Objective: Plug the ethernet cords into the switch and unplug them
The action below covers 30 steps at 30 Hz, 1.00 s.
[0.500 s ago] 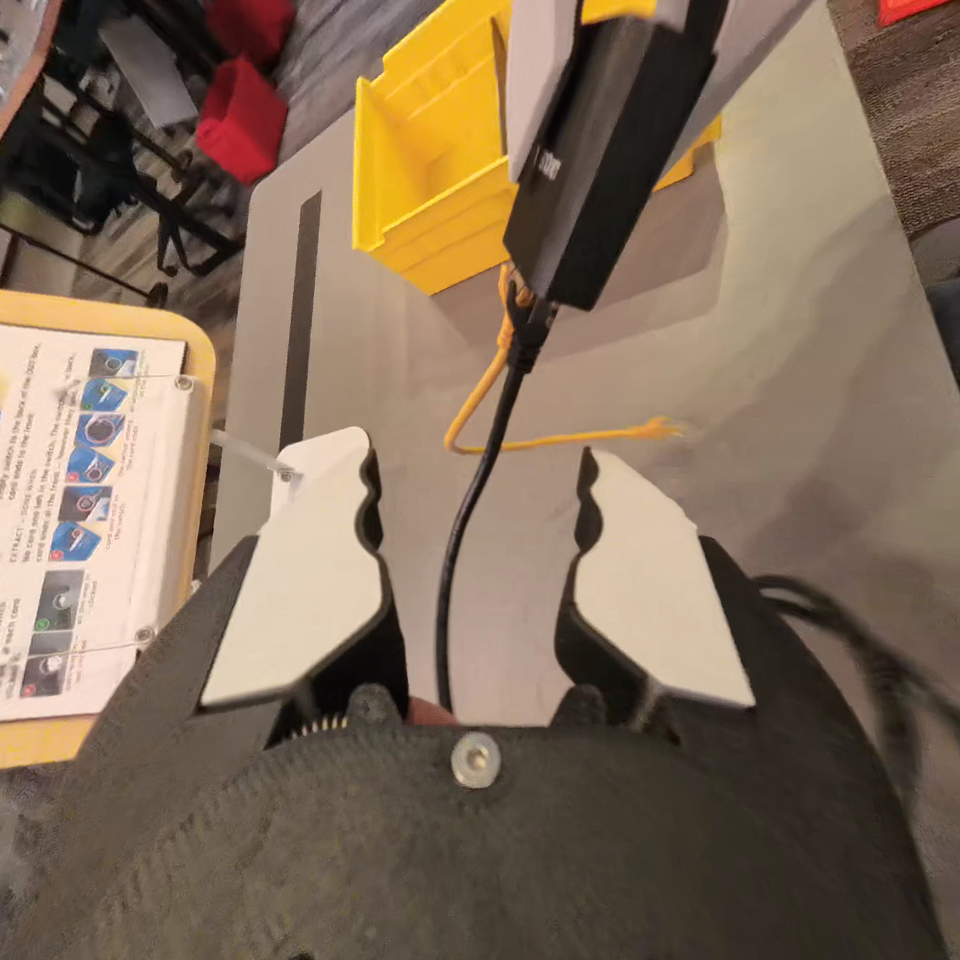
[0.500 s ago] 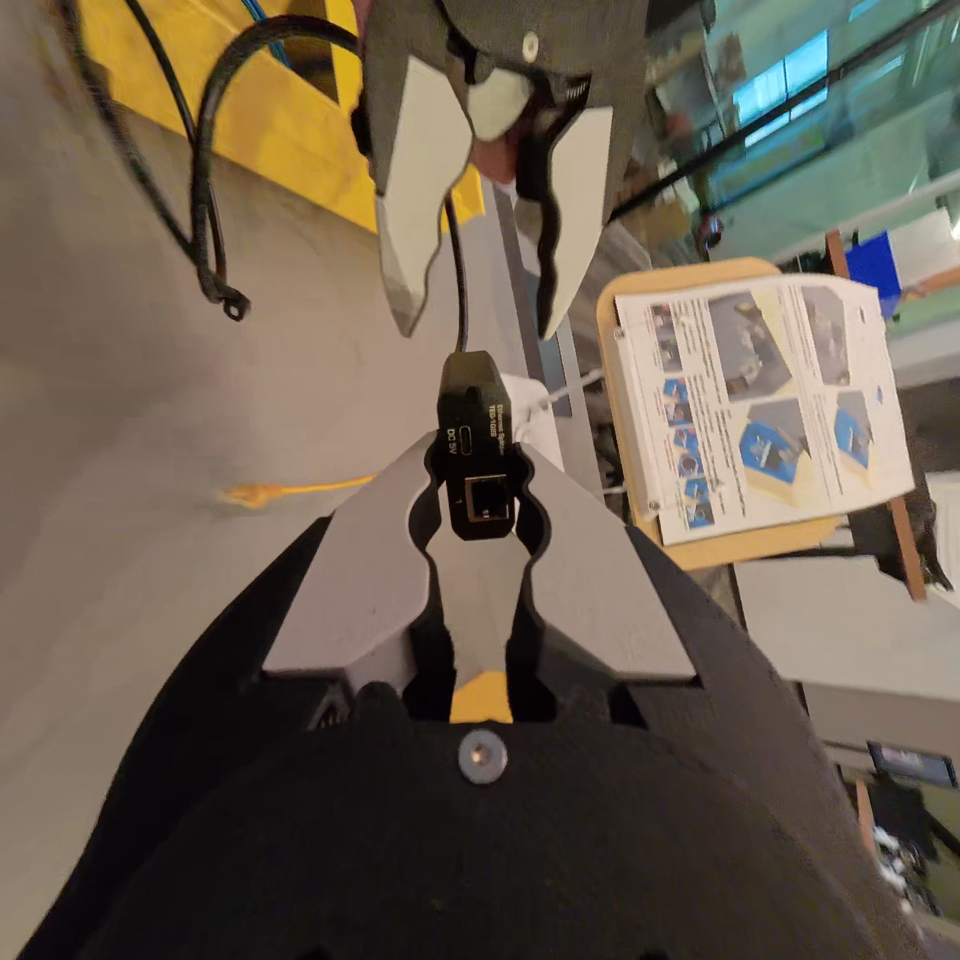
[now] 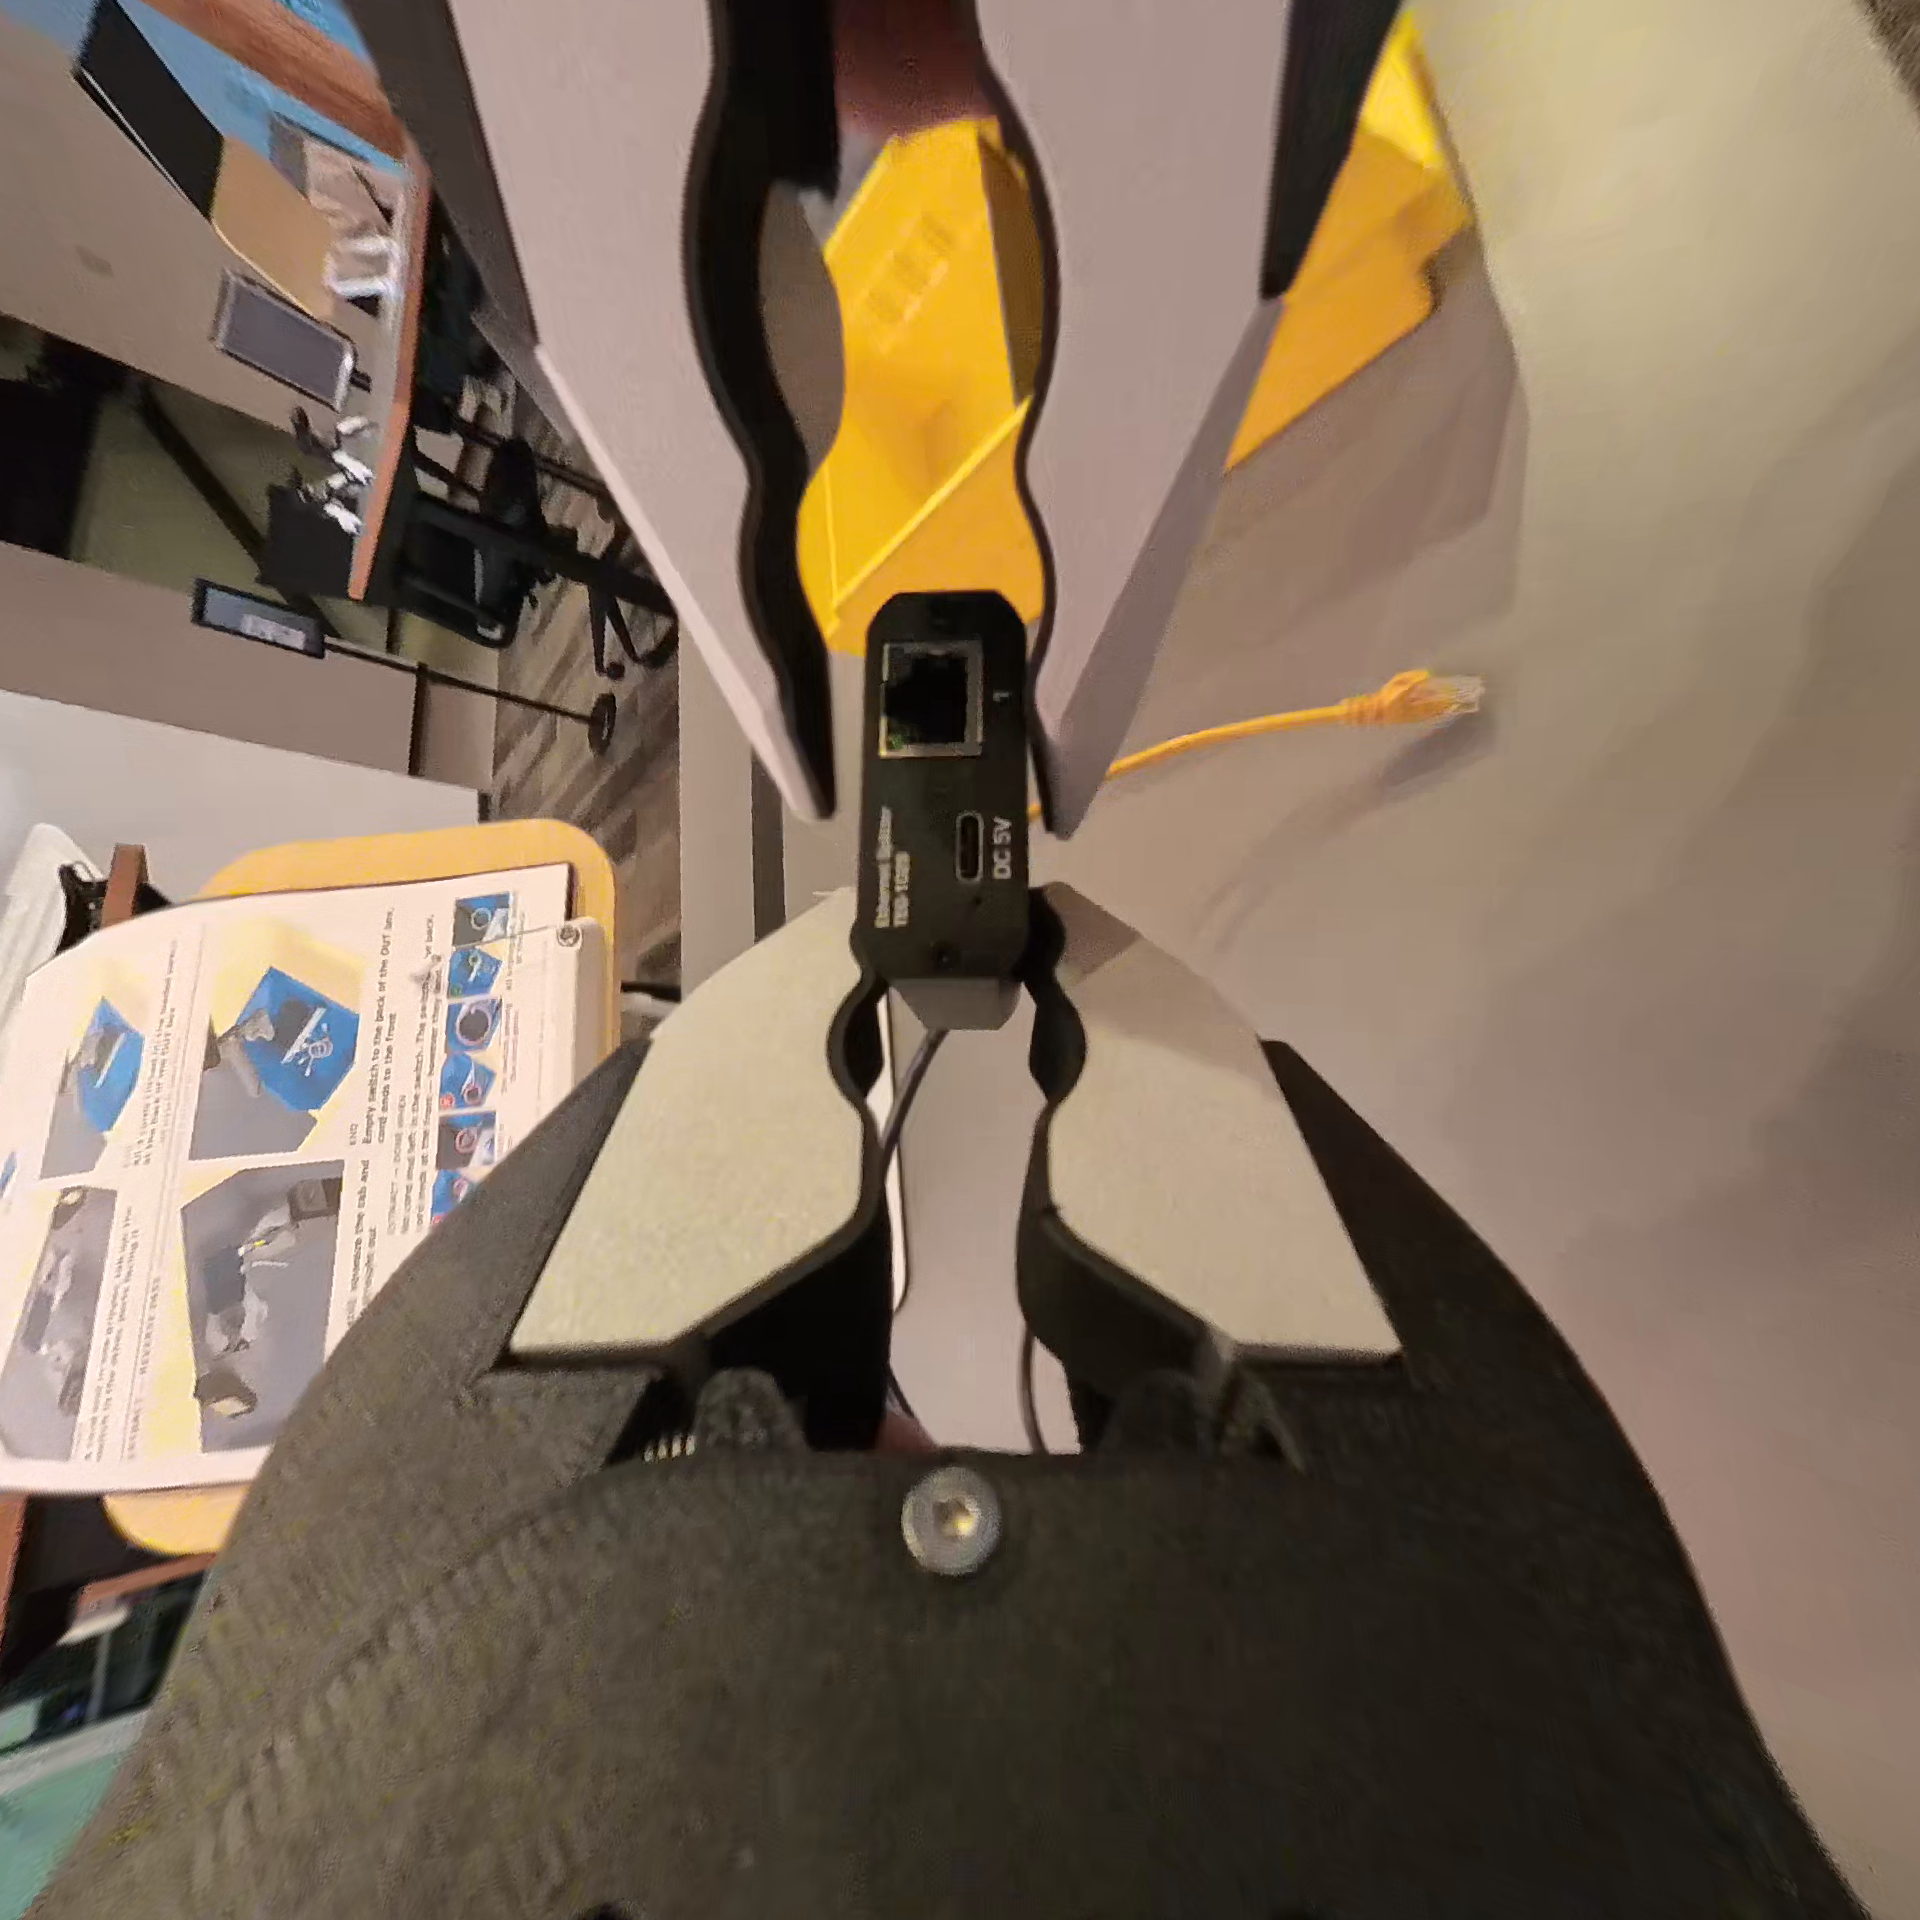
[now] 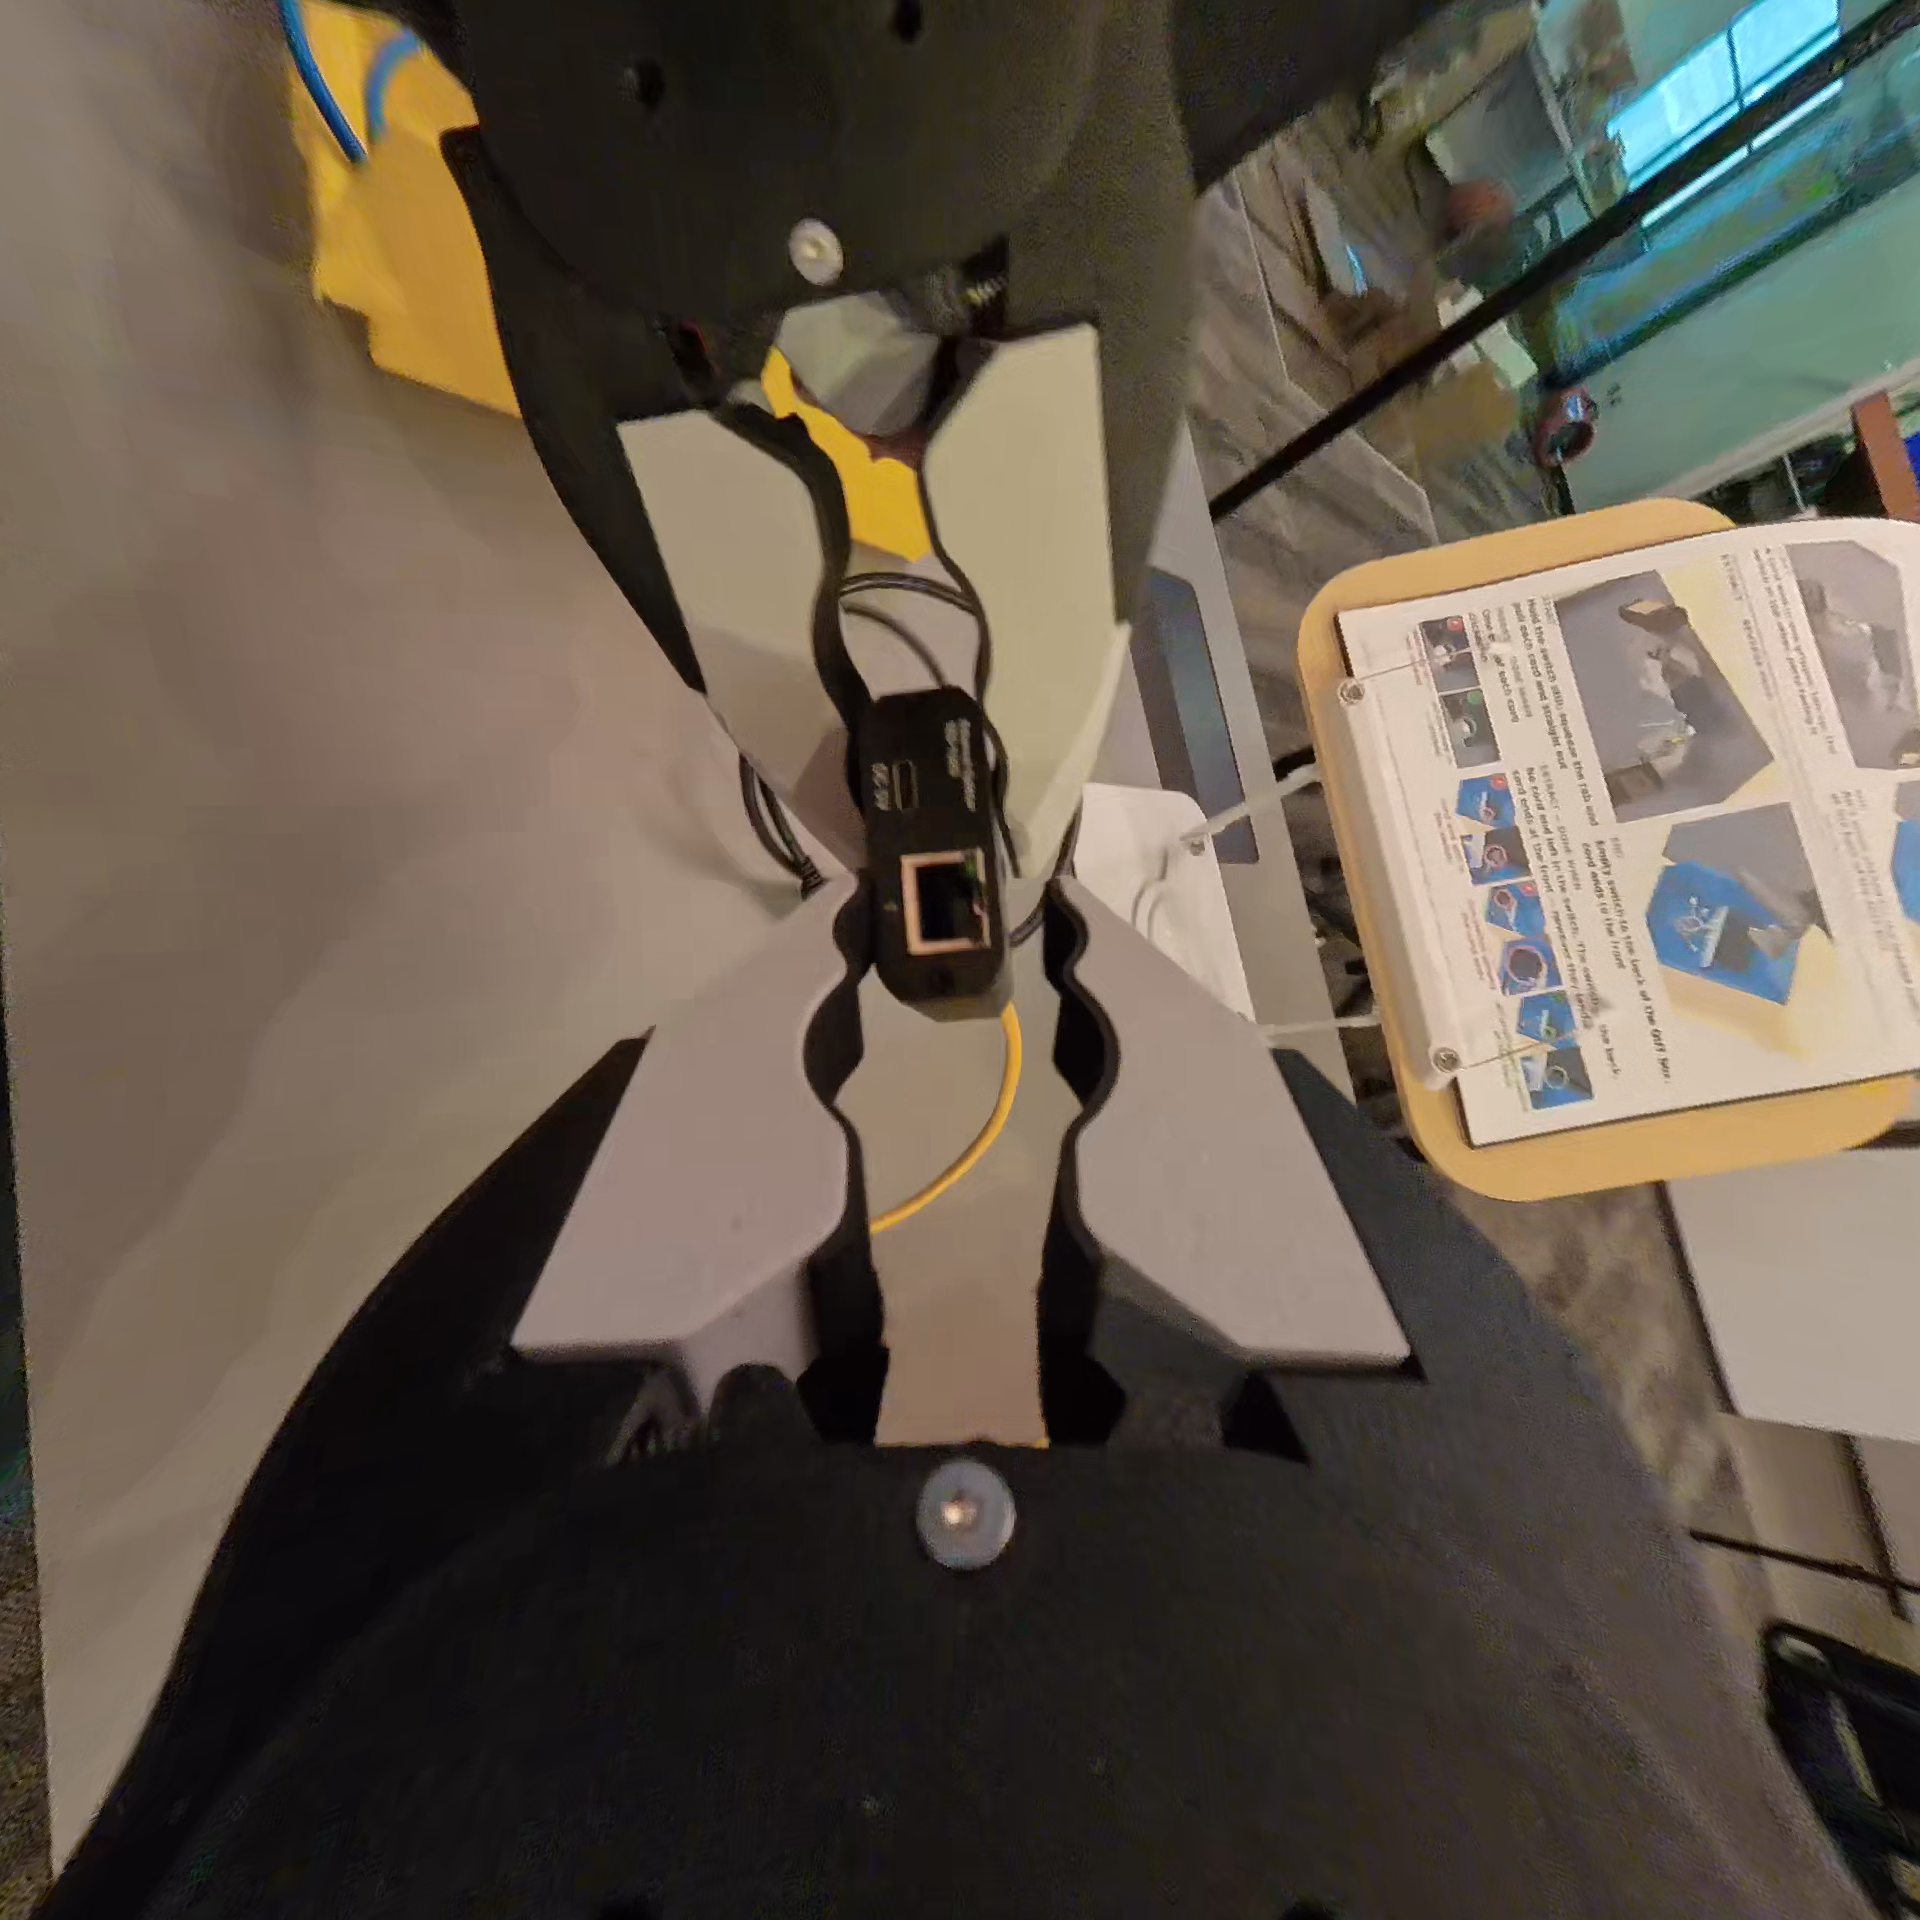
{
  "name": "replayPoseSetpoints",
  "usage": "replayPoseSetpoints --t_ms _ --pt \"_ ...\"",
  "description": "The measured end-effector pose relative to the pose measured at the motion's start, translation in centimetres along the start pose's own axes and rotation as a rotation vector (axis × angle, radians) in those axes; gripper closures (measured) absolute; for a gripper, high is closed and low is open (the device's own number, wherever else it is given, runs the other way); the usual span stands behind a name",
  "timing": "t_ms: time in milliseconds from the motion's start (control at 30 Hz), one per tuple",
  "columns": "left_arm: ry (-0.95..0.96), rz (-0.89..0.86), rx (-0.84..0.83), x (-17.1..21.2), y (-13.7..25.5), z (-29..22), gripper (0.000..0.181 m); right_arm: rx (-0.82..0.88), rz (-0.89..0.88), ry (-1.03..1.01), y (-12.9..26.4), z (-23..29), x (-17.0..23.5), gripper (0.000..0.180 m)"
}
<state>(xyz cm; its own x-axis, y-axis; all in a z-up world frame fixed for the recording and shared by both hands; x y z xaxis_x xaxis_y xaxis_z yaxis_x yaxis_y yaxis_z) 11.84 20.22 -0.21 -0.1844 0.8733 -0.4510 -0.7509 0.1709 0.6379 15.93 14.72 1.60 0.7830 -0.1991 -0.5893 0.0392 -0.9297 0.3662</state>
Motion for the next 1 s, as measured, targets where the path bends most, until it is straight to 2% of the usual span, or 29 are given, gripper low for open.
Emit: replayPoseSetpoints --t_ms 67,133,167,233,300,333,400,500,600,700,800,867,1000 --pt "0.013 -0.091 0.001 -0.6 0.8 -0.2 0.157 -0.02 -0.034 -0.009 0.0 -0.3 0.3 0.142" --pt "0.038 -0.178 0.005 -1.1 1.7 -0.1 0.157 -0.048 -0.077 -0.021 -0.4 0.0 0.2 0.147" --pt "0.049 -0.186 0.015 -1.0 1.8 -0.1 0.157 -0.055 -0.095 -0.011 -0.4 0.2 0.0 0.154" --pt "0.076 -0.218 0.038 -0.7 1.9 -0.2 0.156 -0.059 -0.081 -0.006 -0.6 0.3 -0.2 0.157" --pt "0.082 -0.157 0.023 -0.1 1.7 -0.2 0.153 -0.036 0.004 0.033 -1.1 0.4 0.0 0.157" --pt "0.064 -0.131 -0.007 -0.1 2.0 0.0 0.141 -0.007 0.068 0.074 -1.5 0.4 0.4 0.157" --pt "0.017 -0.072 -0.036 -0.5 2.4 -0.1 0.134 0.031 0.145 0.134 -2.0 0.5 0.7 0.157" --pt "-0.089 0.179 -0.09 0.0 1.6 -0.5 0.149 0.071 0.167 0.203 -2.2 0.9 -0.2 0.158" --pt "-0.125 0.186 -0.12 0.0 1.8 -0.8 0.155 0.077 0.131 0.237 -2.0 1.1 -0.8 0.158" --pt "-0.194 0.147 -0.153 0.0 2.5 -1.3 0.156 -0.065 0.029 0.134 -1.2 1.0 -1.1 0.151" --pt "-0.321 0.149 -0.188 -0.2 2.9 -2.0 0.156 -0.282 0.004 -0.016 -1.1 0.3 -0.8 0.12" --pt "-0.389 0.139 -0.203 -0.9 3.2 -2.5 0.156 -0.404 -0.017 -0.021 -1.4 0.3 -0.8 0.106" --pt "-0.473 0.094 -0.24 -2.4 4.2 -2.8 0.156 -0.64 -0.057 0.028 -1.9 1.8 -2.1 0.095"
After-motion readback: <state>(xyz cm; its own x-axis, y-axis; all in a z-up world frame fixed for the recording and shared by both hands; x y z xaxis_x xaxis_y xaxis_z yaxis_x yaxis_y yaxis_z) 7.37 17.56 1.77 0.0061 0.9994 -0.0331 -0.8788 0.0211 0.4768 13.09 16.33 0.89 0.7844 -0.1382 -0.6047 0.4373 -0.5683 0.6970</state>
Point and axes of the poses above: each gripper's, where its closed fingertips meet, y back along the fingers, x out of its underside, z = x × y across the jaws, the point moved 5 cm from there along y, back along the fingers, and after that the axes turned 12 degrees about x, right-handed, at the moved point
